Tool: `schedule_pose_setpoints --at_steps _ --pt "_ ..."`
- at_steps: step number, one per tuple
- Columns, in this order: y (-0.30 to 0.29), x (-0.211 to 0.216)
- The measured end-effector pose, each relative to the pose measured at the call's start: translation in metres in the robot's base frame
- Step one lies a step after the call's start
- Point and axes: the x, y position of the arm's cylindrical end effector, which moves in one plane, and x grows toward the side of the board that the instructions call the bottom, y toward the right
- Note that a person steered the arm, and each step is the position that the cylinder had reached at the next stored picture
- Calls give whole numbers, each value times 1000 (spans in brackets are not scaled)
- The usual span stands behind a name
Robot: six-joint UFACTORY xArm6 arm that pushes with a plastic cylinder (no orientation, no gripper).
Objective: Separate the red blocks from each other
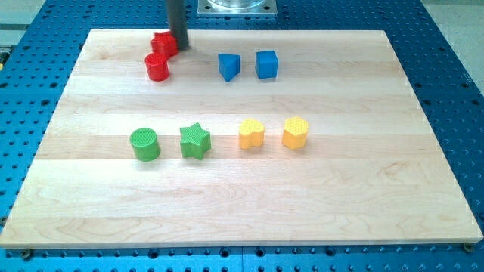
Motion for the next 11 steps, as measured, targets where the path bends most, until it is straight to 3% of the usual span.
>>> schedule_pose_setpoints --at_steps 1,2,3,6,8,11 --pt "-6 2" --pt "25 13" --pt "-5 29" --pt "-60 22" --pt "-56 22" --pt "-32 65"
